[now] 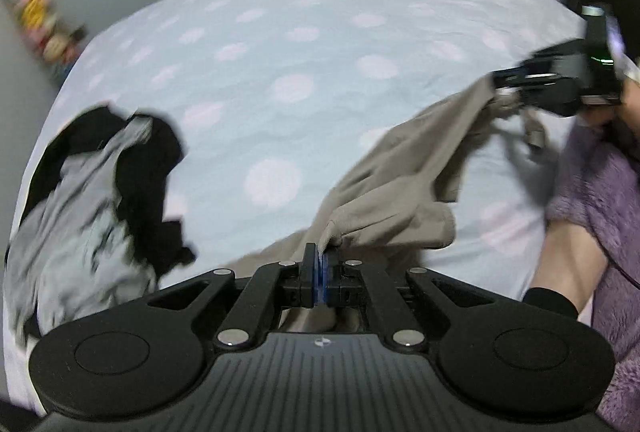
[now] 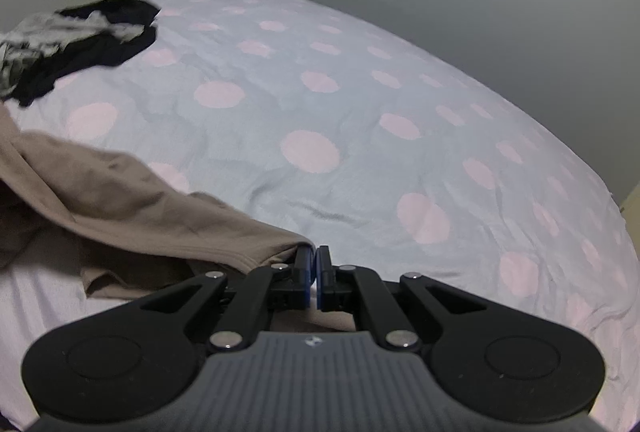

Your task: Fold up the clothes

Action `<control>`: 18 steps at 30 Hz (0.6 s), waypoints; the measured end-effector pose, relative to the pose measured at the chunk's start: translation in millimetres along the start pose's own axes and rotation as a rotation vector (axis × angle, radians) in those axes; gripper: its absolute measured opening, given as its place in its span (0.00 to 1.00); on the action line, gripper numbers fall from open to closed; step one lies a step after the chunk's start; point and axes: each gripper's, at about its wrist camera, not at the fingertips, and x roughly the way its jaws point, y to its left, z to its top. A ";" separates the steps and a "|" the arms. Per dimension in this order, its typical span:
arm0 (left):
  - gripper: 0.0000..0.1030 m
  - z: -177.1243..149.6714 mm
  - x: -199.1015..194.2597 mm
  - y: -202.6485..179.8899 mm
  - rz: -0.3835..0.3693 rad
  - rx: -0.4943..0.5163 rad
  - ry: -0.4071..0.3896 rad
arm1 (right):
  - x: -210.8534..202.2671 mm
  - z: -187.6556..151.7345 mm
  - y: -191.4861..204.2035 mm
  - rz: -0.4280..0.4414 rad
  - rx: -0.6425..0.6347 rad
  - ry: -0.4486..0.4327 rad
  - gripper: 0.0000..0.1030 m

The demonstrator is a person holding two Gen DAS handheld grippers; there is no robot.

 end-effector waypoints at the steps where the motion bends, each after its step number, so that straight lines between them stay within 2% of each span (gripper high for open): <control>1: 0.00 -3.0 1.6 6.9 0.009 -0.034 0.011 | -3.3 0.5 -5.7 -0.010 0.034 -0.015 0.02; 5: 0.00 -14.3 6.6 22.3 0.032 -0.099 0.028 | -16.4 2.8 -26.4 -0.024 0.156 -0.068 0.02; 9: 0.00 -22.6 11.3 23.4 0.017 -0.129 0.015 | -24.0 7.0 -22.9 -0.020 0.136 -0.086 0.02; 14: 0.00 -27.0 39.9 11.0 0.031 -0.049 0.021 | -13.9 6.5 -16.9 0.010 0.109 -0.034 0.02; 18: 0.01 -33.1 58.5 -7.9 0.019 0.082 0.051 | -3.7 1.2 -15.6 0.028 0.115 0.004 0.02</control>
